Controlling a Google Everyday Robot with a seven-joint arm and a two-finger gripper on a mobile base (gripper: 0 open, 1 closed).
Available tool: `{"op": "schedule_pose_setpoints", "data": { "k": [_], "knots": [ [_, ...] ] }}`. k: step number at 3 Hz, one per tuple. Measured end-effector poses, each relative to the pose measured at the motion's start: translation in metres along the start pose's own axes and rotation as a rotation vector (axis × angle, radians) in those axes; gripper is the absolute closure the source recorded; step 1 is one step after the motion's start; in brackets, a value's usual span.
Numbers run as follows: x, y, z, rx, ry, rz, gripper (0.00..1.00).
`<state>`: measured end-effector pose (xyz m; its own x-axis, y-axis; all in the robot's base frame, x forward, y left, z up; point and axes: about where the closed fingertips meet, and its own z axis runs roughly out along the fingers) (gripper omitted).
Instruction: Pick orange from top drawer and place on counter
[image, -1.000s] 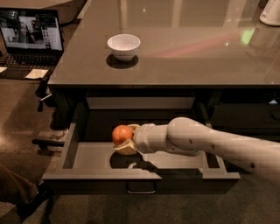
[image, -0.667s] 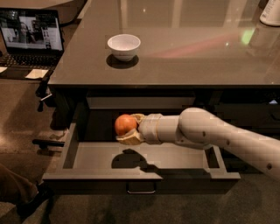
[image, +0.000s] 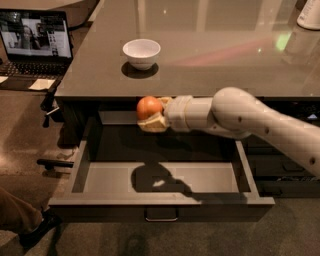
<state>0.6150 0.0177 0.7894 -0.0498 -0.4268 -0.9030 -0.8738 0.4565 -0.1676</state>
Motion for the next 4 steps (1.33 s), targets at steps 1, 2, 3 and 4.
{"op": "schedule_pose_setpoints", "data": {
  "k": [1, 2, 3, 4],
  "knots": [
    [-0.008, -0.013, -0.005, 0.03, -0.002, 0.005, 1.0],
    [-0.014, -0.023, -0.012, 0.055, -0.003, 0.009, 1.0],
    [-0.019, -0.03, -0.017, 0.072, -0.004, 0.012, 1.0],
    [-0.024, -0.036, -0.022, 0.088, -0.004, 0.015, 1.0]
  ]
}}
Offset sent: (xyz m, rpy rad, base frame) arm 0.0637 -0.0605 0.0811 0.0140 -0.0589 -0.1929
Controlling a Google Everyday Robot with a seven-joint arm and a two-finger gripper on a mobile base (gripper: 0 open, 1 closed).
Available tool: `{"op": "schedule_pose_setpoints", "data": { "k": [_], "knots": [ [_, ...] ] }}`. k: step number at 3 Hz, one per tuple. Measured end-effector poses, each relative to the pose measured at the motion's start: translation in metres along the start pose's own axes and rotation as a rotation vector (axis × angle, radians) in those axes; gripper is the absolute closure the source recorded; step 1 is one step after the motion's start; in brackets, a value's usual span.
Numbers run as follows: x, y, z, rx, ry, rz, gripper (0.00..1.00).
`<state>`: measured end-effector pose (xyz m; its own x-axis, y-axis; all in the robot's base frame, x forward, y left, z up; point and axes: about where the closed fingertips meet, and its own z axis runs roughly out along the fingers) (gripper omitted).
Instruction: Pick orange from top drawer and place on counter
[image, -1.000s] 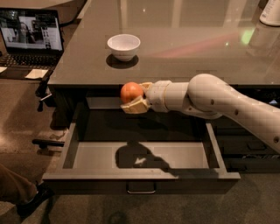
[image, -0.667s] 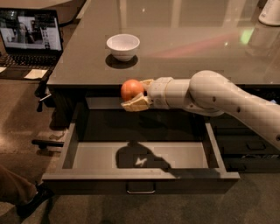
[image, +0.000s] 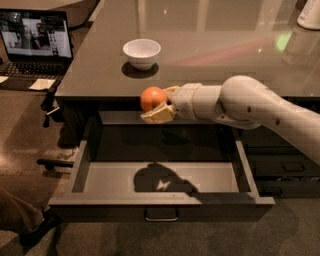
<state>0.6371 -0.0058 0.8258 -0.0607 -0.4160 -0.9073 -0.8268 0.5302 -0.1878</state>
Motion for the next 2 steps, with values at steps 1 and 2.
{"op": "schedule_pose_setpoints", "data": {
  "k": [1, 2],
  "knots": [
    [-0.005, -0.003, -0.002, 0.009, -0.001, 0.0, 1.0],
    [-0.015, -0.026, -0.008, 0.046, -0.002, 0.007, 1.0]
  ]
}}
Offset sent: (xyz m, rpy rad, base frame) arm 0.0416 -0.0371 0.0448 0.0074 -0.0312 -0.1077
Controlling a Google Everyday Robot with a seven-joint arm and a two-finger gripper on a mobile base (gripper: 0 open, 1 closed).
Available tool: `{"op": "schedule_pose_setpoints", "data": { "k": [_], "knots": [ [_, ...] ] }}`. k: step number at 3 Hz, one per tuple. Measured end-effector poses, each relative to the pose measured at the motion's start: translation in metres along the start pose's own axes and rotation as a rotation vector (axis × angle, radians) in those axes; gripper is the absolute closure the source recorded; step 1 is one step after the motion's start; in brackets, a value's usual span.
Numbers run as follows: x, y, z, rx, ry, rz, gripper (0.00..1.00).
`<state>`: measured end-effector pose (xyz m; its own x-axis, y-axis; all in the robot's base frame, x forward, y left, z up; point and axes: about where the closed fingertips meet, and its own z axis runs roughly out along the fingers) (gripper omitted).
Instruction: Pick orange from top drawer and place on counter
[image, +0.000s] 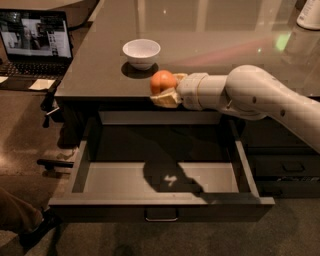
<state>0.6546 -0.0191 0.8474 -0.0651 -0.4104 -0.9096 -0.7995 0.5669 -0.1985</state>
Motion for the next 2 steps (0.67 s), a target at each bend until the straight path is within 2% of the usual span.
{"op": "schedule_pose_setpoints", "data": {
  "k": [2],
  "knots": [
    [-0.013, -0.029, -0.007, 0.048, -0.001, 0.01, 1.0]
  ]
}}
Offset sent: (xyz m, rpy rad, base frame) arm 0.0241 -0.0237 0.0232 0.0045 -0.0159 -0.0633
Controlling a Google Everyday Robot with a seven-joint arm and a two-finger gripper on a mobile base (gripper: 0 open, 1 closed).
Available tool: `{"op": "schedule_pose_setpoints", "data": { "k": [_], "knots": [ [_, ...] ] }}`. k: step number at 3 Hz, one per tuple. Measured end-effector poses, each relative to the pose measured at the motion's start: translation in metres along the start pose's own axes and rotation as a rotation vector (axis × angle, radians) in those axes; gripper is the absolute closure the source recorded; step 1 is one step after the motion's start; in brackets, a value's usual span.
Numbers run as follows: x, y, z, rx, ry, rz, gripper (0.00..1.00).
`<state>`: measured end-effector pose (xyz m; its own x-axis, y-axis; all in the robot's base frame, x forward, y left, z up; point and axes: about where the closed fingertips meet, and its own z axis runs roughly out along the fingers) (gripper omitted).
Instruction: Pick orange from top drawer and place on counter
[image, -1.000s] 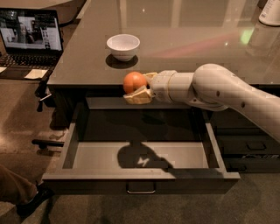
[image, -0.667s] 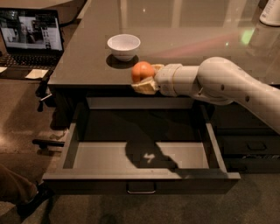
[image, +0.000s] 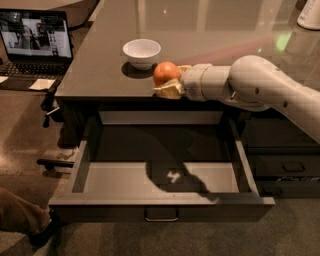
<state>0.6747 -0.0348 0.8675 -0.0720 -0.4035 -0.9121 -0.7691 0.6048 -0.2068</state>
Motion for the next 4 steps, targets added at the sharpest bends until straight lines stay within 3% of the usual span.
{"op": "schedule_pose_setpoints", "data": {
  "k": [1, 2, 3, 4],
  "knots": [
    [0.0, 0.0, 0.0, 0.003, -0.001, 0.004, 1.0],
    [-0.001, -0.01, -0.001, 0.066, -0.007, 0.056, 1.0],
    [-0.002, -0.023, 0.0, 0.188, 0.016, 0.119, 1.0],
    [-0.003, -0.031, 0.004, 0.27, 0.041, 0.18, 1.0]
  ]
}}
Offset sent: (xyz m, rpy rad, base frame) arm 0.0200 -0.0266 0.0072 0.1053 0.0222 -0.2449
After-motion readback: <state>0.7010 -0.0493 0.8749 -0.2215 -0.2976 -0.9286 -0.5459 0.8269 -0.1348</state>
